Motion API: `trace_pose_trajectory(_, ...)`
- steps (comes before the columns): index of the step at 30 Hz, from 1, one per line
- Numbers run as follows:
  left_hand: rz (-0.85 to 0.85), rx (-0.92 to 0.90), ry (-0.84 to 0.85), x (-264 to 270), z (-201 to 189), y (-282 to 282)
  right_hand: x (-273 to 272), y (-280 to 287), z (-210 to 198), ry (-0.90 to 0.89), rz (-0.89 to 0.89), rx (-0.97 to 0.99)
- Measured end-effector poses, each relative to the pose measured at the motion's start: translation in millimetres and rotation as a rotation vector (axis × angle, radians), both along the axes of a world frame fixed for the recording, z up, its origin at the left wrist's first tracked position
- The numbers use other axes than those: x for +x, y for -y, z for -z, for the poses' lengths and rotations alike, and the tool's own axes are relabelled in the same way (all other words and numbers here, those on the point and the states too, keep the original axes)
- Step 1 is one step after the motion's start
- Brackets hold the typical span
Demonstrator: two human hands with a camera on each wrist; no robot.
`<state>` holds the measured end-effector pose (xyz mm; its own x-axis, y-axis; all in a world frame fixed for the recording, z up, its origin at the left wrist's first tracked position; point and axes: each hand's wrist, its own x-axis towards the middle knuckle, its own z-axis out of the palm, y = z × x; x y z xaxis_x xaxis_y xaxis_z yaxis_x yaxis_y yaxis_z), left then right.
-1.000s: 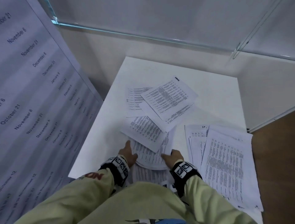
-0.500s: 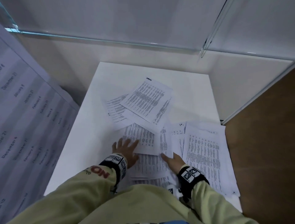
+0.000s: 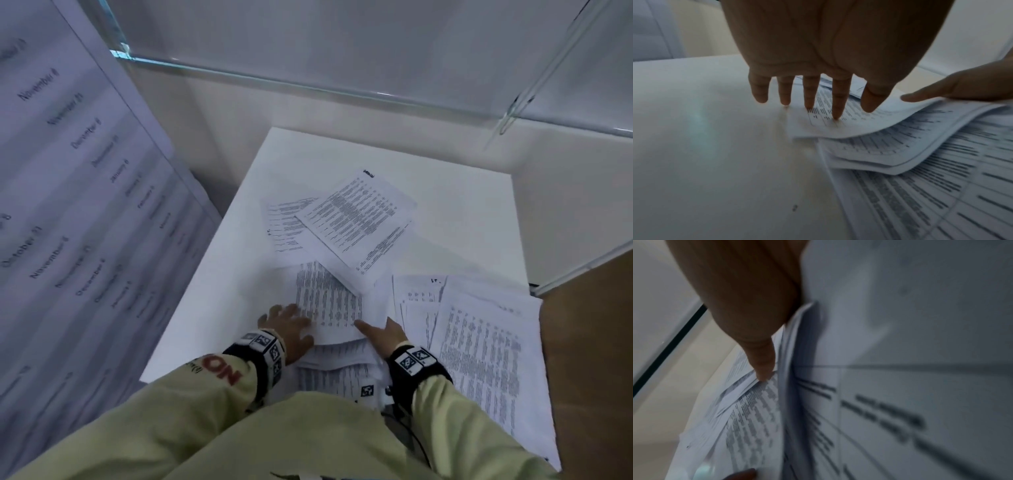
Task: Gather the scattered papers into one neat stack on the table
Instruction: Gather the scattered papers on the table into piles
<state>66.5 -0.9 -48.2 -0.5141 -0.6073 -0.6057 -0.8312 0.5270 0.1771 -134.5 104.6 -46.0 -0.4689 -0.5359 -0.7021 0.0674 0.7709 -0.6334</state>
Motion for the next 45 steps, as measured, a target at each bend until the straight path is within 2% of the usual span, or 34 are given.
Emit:
trace_pose_trajectory(3, 0.074, 0.009, 0.021, -1.5, -1.5, -8.1, 0.9, 11.0, 9.2, 0.030, 0.047, 0.000)
trace_pose_trajectory(6, 0.113, 0.037, 0.050, 3.0, -1.2, -12.0, -0.1, 15.5, 11.4, 0.008, 0.000, 0.025)
trace_pose_trajectory(10, -0.116, 0.011, -0.102, 18.9, -3.1, 8.5, -7.5, 7.7, 9.0, -0.091, -0.172, 0.088)
trace_pose_trajectory(12, -0.135, -0.075, -0.121, 24.9, -5.4, 22.3, -15.7, -3.0, 2.0, -0.120, -0.180, 0.087)
trace_pose_trajectory(14, -0.066, -0.140, -0.115, 19.0, -8.7, 32.6, -25.7, -17.5, -9.7, -0.165, -0.200, 0.085)
trace_pose_trajectory(16, 0.074, -0.176, -0.105, -3.5, -11.2, 37.2, -37.7, -34.7, -21.1, -0.207, -0.222, 0.071)
trace_pose_trajectory(18, 0.174, -0.135, -0.080, -33.7, -10.4, 33.7, -55.5, -56.3, -29.0, -0.245, -0.165, 0.056)
trace_pose_trajectory(22, 0.222, 0.022, 0.035, -74.2, 1.7, 7.9, -103.1, -108.2, -37.3, -0.304, 0.025, 0.112)
trace_pose_trajectory(26, 0.226, 0.000, 0.091, -81.2, 13.6, -6.0, -132.5, -161.1, -35.0, -0.353, 0.196, 0.251)
trace_pose_trajectory(31, 0.206, -0.028, 0.071, -81.8, 16.6, -5.9, -146.0, -193.7, -28.6, -0.353, 0.375, 0.354)
trace_pose_trajectory(34, 0.202, -0.044, 0.076, -80.9, 17.8, -8.7, -146.3, -192.9, -28.6, -0.430, 0.312, 0.439)
trace_pose_trajectory(36, 0.204, -0.061, 0.077, -80.1, 18.3, -11.5, -143.2, -182.0, -32.3, -0.581, 0.212, 0.455)
trace_pose_trajectory(39, 0.201, -0.067, 0.066, -79.8, 16.5, -11.1, -137.6, -155.4, -33.7, -0.791, 0.009, 0.379)
trace_pose_trajectory(42, 0.133, -0.026, -0.016, -80.6, 9.6, 0.1, -130.1, -114.3, -37.1, -0.698, -0.087, 0.259)
trace_pose_trajectory(45, -0.050, -0.088, -0.170, -72.0, -1.1, 23.2, -114.9, -70.6, -39.3, -0.582, -0.098, 0.147)
